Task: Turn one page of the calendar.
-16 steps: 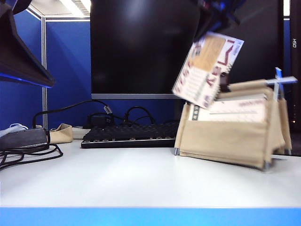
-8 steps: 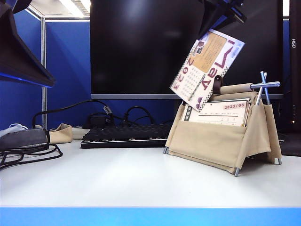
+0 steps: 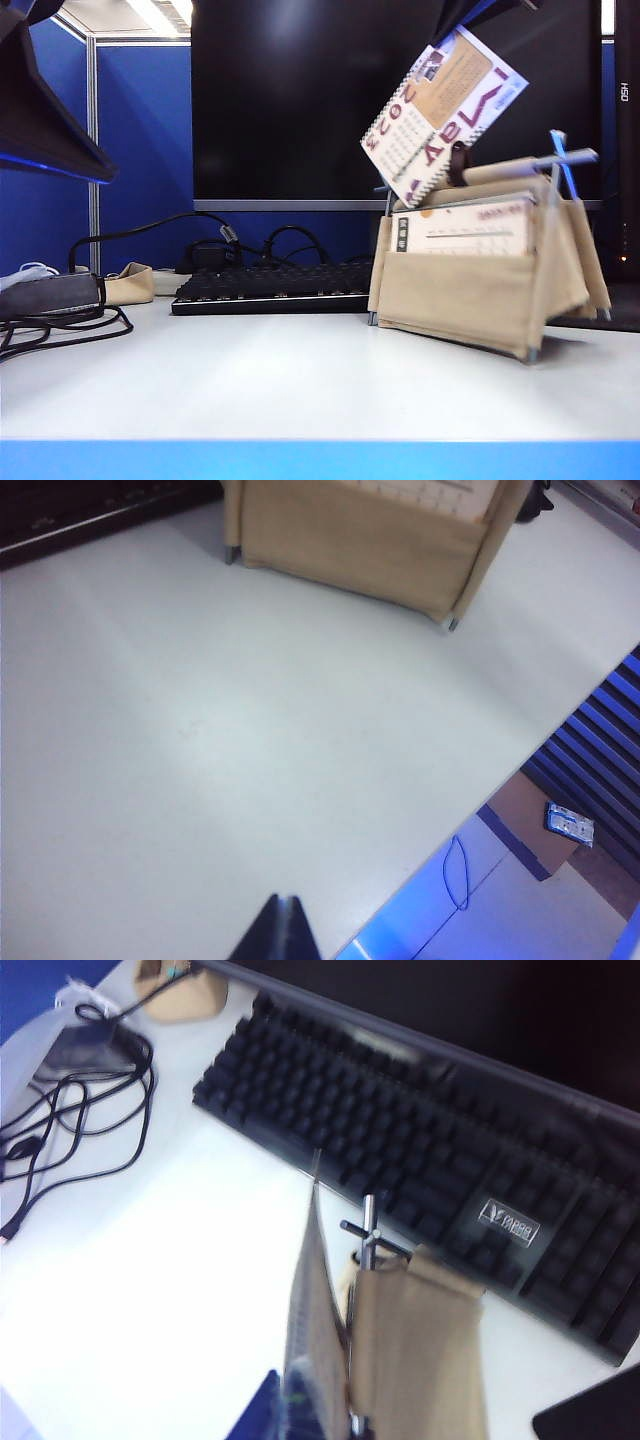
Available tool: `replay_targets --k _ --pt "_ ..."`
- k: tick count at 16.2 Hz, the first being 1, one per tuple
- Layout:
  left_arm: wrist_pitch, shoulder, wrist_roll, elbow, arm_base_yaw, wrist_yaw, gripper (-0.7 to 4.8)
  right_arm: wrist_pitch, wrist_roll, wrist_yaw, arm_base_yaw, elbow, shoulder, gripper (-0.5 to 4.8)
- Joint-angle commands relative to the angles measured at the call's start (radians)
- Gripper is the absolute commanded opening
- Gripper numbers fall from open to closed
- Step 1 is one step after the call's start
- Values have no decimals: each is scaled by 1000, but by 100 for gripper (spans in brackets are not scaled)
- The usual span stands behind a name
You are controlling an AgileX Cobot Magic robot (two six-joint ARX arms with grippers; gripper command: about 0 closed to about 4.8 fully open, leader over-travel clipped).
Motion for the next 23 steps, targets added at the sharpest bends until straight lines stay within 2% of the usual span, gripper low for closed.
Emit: replay_targets --k 1,2,4,7,12,14,15,17,21,23 --pt "13 -2 7 2 0 -3 -5 143 47 -5 3 -170 -84 -6" --pt "12 -2 7 2 0 -3 -5 256 73 -3 3 -321 -154 -6" --pt "12 -2 7 2 0 -2 -5 421 131 -2 3 -487 -240 -6" --pt "12 -2 7 2 0 -2 -5 671 201 74 3 -746 -386 -6" --pt "12 -2 7 2 0 6 -5 771 207 239 3 -957 -505 -6" --pt "5 -2 7 2 0 8 -5 871 259 273 2 -1049 -552 -6" --pt "2 -2 7 2 0 9 -5 963 289 320 1 -1118 -591 -6" --pt "0 -2 7 2 0 9 -5 1038 308 376 0 -1180 -621 -6" --pt "0 -2 7 2 0 9 -5 1055 308 453 0 -1225 -623 -6" --pt "-1 -2 6 2 0 10 -5 1057 310 528 0 -1257 -623 -6"
